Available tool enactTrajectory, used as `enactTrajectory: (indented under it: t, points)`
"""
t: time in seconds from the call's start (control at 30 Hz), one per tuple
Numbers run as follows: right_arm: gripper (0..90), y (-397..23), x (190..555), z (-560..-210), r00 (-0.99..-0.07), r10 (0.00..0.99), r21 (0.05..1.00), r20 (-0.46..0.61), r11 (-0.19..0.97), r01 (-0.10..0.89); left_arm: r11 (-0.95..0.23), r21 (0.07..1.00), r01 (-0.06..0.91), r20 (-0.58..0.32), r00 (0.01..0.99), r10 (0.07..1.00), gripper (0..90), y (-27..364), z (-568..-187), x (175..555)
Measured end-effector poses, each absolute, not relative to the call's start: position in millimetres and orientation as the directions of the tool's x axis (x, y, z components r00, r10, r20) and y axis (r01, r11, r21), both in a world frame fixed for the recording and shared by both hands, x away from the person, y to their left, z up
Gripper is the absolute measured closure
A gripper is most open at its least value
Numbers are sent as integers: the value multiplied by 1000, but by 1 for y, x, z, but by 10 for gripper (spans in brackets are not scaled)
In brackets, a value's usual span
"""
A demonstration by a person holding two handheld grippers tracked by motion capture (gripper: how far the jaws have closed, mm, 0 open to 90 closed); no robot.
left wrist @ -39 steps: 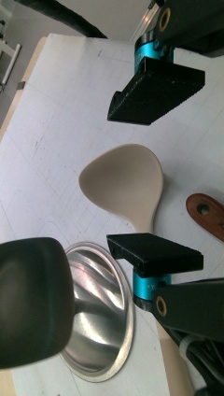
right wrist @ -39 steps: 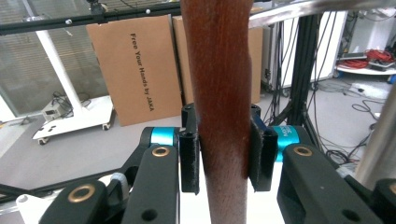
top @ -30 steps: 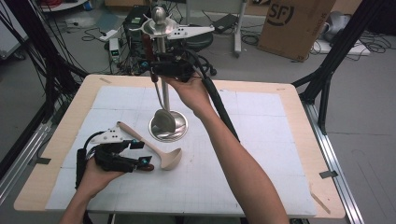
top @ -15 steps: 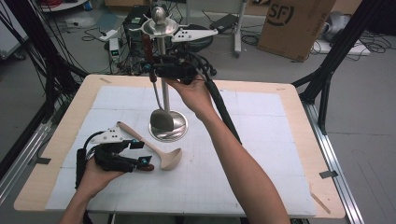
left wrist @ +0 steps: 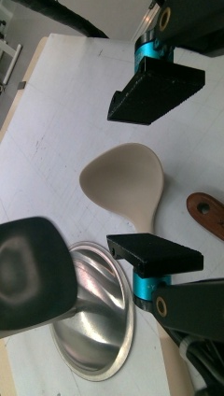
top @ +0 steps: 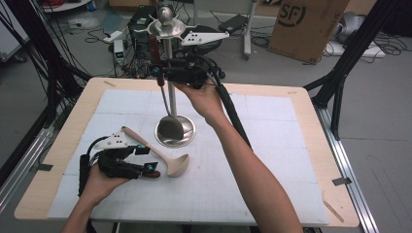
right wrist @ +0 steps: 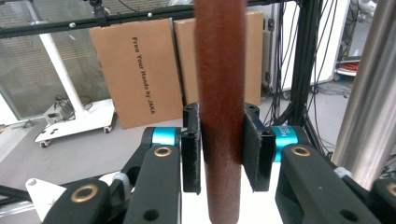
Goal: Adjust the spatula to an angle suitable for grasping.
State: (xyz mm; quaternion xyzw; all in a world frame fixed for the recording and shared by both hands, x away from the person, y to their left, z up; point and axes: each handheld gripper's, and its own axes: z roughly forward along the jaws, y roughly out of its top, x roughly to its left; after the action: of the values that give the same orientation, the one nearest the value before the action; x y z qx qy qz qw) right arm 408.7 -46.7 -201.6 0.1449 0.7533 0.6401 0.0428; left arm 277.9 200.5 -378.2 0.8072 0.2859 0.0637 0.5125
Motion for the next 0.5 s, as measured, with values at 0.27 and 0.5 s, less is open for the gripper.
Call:
enactTrajectory:
  t: [0.27,0.5]
  points:
    - [720,-48,411,-202,-951,283,978,128,123,169,-311,863,398,-190,827,529,344,200,-378,278]
    - [705,-50,412,-202,-944,306,977,121,132,167,-315,862,397,-187,827,530,342,200,-379,278]
